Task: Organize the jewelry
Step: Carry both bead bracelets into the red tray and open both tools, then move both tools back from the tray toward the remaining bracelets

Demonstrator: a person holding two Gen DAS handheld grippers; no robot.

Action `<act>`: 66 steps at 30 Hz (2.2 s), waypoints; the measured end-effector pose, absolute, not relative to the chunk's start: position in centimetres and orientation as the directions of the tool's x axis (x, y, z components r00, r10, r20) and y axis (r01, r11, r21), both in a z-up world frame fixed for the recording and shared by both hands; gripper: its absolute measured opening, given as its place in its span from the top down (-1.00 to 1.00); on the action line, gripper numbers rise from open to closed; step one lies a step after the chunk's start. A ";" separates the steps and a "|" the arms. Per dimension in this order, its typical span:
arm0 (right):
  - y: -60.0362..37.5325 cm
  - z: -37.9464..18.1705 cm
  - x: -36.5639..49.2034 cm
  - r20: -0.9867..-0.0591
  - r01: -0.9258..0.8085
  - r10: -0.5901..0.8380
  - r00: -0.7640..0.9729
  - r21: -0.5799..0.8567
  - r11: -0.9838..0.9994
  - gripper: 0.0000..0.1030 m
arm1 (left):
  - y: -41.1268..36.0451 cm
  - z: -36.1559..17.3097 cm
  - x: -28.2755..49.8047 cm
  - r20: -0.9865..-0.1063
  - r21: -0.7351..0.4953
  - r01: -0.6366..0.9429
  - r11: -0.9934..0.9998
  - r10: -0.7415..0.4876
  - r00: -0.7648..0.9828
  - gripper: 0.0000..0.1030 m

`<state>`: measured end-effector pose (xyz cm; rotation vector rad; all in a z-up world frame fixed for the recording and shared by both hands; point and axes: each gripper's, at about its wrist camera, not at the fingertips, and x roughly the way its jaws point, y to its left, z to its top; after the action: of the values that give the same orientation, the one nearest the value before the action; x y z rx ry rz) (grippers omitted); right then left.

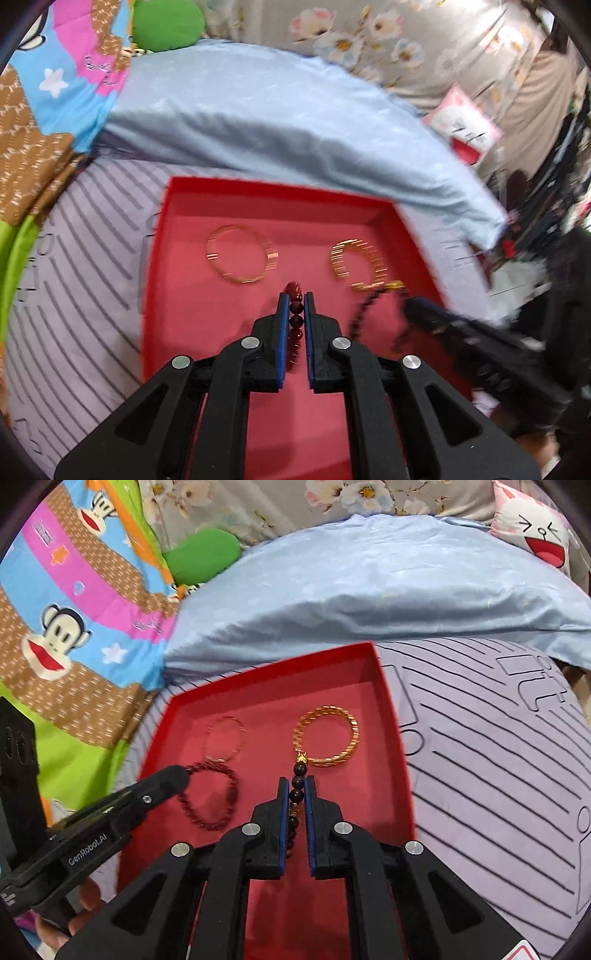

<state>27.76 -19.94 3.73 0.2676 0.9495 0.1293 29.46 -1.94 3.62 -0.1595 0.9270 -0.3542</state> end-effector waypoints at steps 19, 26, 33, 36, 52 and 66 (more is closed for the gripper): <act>-19.6 4.6 25.1 -0.761 0.028 0.056 0.646 0.097 0.995 0.33 | -1.7 4.3 27.2 -0.724 0.048 0.093 0.994 -0.030 0.689 0.24; -19.6 7.0 21.7 -0.730 0.016 0.074 0.680 0.117 0.993 0.31 | -1.2 6.2 24.0 -0.684 0.070 0.078 0.995 -0.009 0.730 0.22; -20.2 8.4 16.8 -0.712 0.018 0.093 0.696 0.147 0.989 0.29 | 0.4 7.5 19.1 -0.671 0.027 0.073 0.997 -0.036 0.741 0.22; -20.5 8.2 14.2 -0.718 0.023 0.103 0.689 0.164 0.986 0.29 | 0.9 7.1 17.0 -0.674 0.024 0.068 0.997 -0.035 0.738 0.22; -20.2 3.3 3.6 -0.784 0.034 0.078 0.616 0.125 0.992 0.29 | 2.1 1.9 8.3 -0.749 -0.063 0.022 0.998 -0.062 0.660 0.21; -19.5 0.3 2.4 -0.806 0.038 0.064 0.589 0.107 0.994 0.33 | 1.8 0.1 6.2 -0.757 -0.111 0.003 0.994 -0.086 0.648 0.13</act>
<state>2.42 -19.53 0.29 0.1168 0.9415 0.0157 6.21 1.82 0.08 -0.1030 0.8652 -0.0508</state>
